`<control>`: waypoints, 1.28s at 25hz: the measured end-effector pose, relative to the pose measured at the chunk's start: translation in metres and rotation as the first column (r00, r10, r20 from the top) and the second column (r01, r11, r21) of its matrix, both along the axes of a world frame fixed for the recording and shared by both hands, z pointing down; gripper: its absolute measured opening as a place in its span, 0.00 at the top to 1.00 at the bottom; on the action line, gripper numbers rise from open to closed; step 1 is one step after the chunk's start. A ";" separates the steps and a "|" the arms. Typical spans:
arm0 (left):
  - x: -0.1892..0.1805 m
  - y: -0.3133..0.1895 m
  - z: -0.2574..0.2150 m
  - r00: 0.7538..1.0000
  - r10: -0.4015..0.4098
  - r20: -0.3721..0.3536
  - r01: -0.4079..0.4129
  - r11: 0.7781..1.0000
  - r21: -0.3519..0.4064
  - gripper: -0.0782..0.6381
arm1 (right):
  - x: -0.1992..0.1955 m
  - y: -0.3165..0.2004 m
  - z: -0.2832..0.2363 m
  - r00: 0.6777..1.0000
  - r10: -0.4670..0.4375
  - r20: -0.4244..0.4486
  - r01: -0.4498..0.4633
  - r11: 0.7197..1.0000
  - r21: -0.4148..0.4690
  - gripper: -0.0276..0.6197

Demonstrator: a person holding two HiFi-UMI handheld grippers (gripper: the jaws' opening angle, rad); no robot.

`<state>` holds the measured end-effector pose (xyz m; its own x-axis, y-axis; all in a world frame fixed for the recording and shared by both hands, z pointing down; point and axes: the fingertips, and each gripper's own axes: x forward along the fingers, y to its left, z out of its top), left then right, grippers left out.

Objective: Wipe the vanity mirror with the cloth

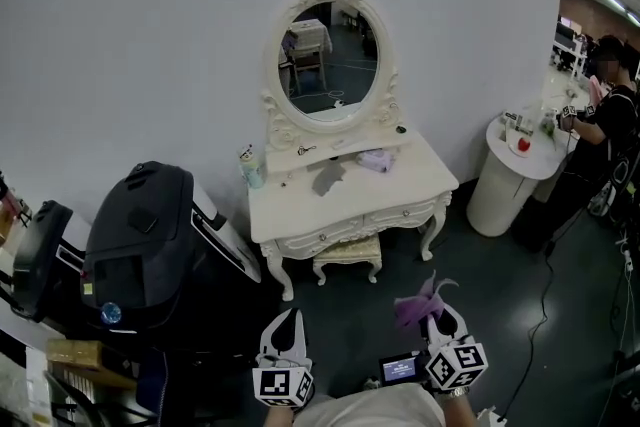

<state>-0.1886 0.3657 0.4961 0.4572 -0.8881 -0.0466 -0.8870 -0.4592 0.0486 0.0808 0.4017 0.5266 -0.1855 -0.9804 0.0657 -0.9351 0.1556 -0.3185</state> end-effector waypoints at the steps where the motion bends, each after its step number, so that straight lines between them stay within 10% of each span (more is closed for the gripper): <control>1: 0.008 -0.008 0.000 1.000 -0.003 0.000 0.003 1.000 -0.001 0.89 | 0.009 -0.009 0.000 1.000 0.002 -0.002 -0.002 1.000 0.002 0.87; 16: 0.068 -0.125 0.005 1.000 0.007 -0.006 -0.007 0.999 -0.035 0.89 | 0.074 -0.098 0.007 0.997 0.076 -0.003 -0.076 0.997 -0.032 0.87; 32: 0.092 -0.355 -0.017 0.993 0.101 -0.057 -0.100 0.995 0.013 0.89 | 0.086 -0.316 -0.025 0.989 0.143 -0.045 -0.142 0.990 0.026 0.87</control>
